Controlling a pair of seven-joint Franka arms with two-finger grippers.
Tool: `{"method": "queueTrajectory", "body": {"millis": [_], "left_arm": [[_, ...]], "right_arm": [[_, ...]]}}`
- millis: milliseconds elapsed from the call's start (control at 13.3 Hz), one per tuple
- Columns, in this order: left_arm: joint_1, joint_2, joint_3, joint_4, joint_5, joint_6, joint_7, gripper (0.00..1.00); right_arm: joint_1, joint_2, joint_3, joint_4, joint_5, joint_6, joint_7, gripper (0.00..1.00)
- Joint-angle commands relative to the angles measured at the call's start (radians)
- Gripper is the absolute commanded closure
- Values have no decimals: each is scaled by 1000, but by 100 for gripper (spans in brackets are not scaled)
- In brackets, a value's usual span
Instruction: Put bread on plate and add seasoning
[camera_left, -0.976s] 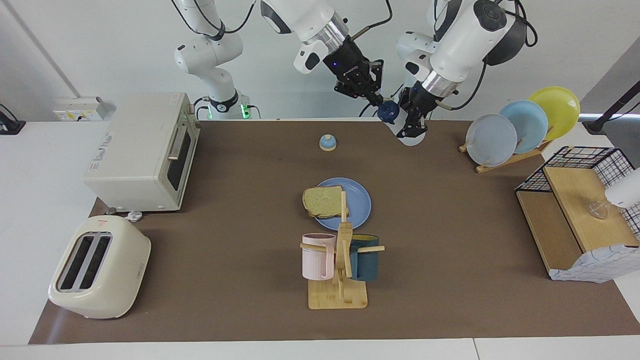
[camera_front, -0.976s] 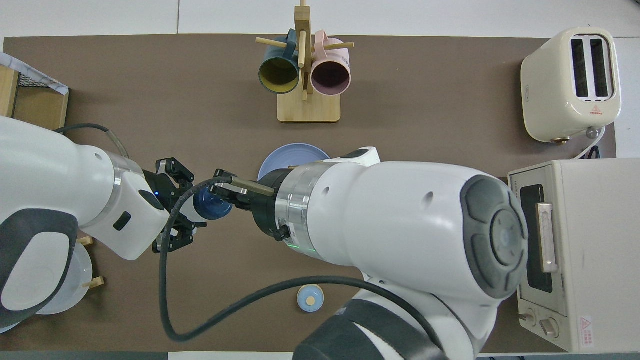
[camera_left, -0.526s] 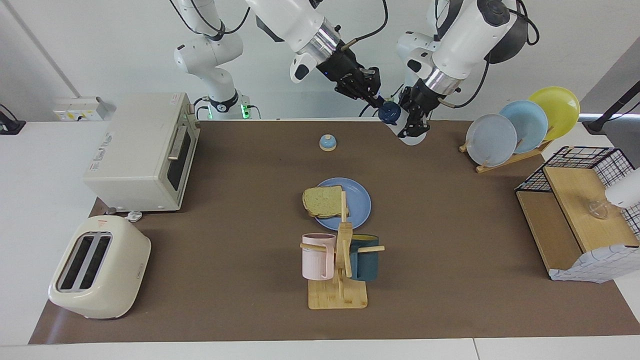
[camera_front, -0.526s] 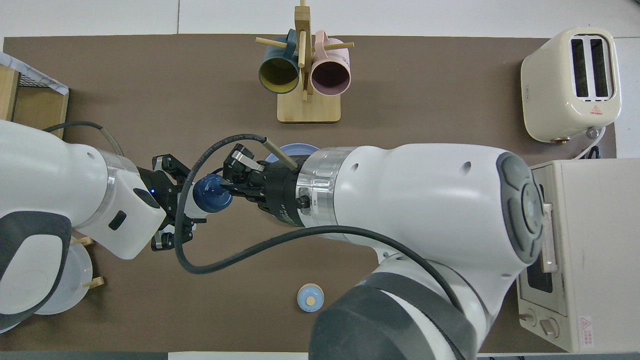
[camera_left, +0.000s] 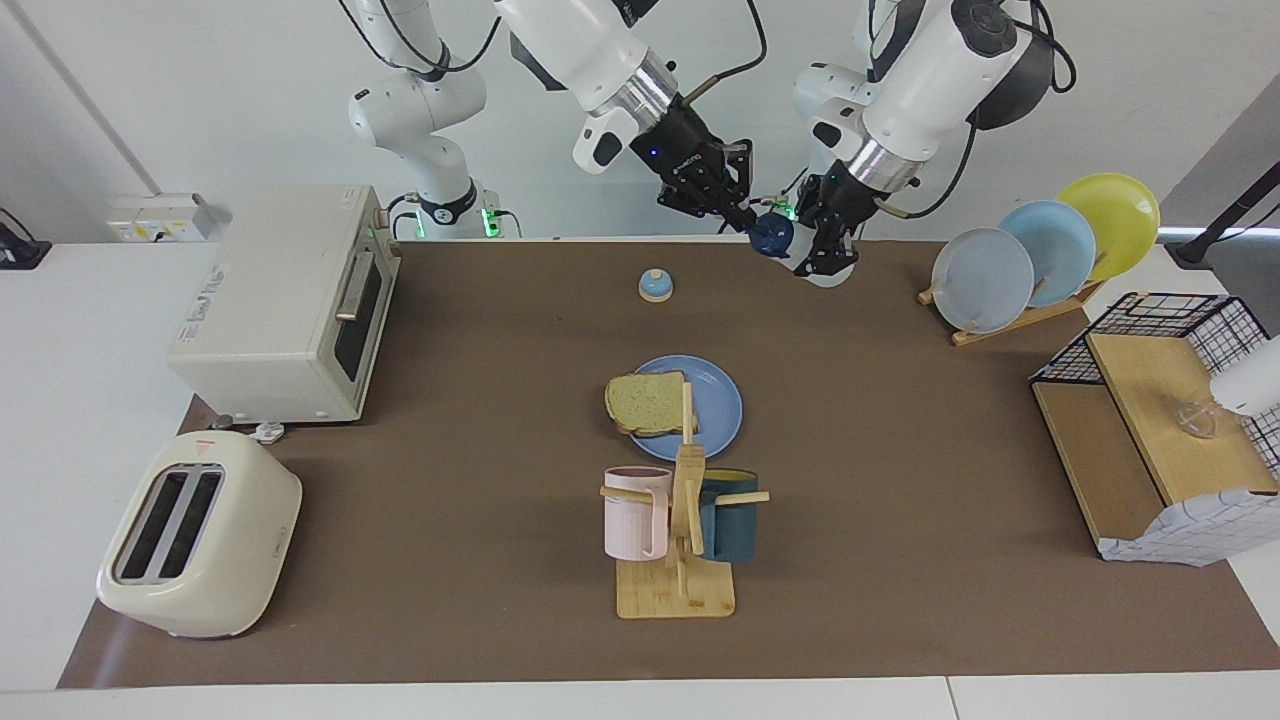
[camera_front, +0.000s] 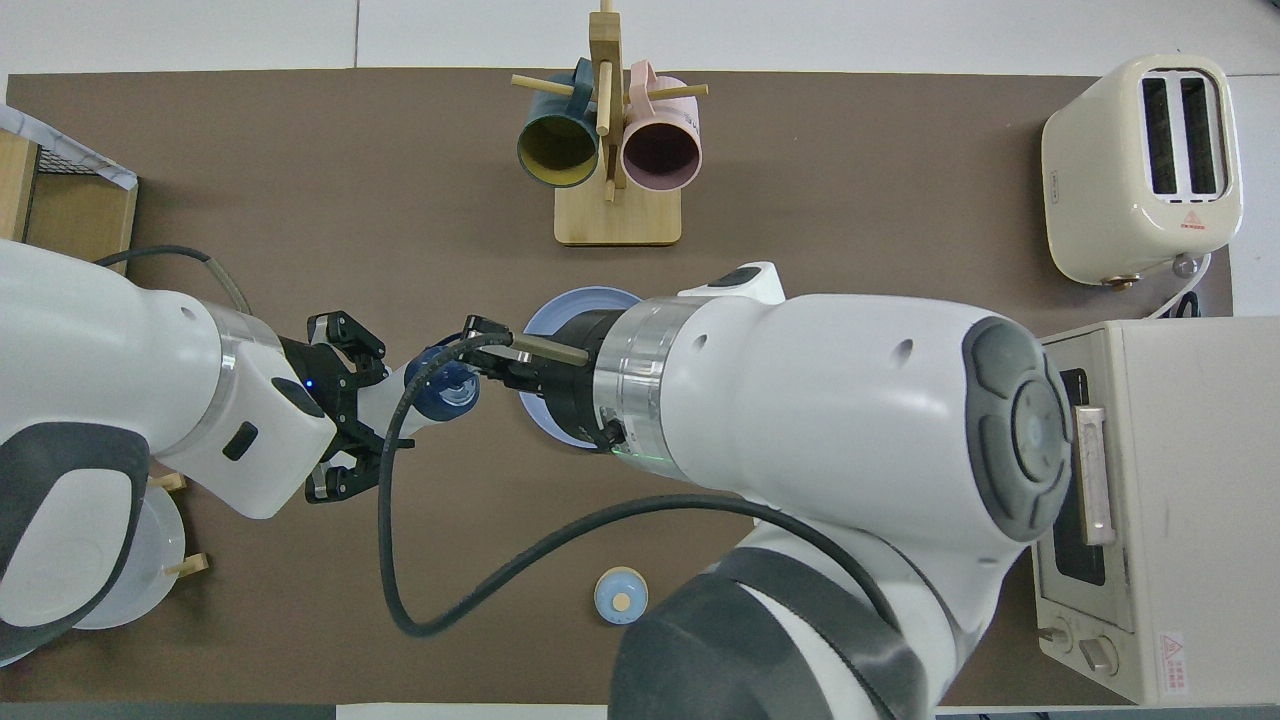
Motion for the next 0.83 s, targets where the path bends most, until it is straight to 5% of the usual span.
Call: {"method": "queueTrajectory", "body": {"millis": [0, 375, 751], "left_arm": [[-5, -33, 0, -35, 5, -7, 10, 100], [-5, -33, 0, -35, 5, -10, 8, 100], [-5, -33, 0, -35, 5, -13, 7, 100]], "right_arm": [[-14, -17, -1, -21, -111, 24, -77, 100], [-14, -18, 2, -24, -133, 18, -94, 100], [-25, -15, 2, -22, -67, 21, 142, 100]]}}
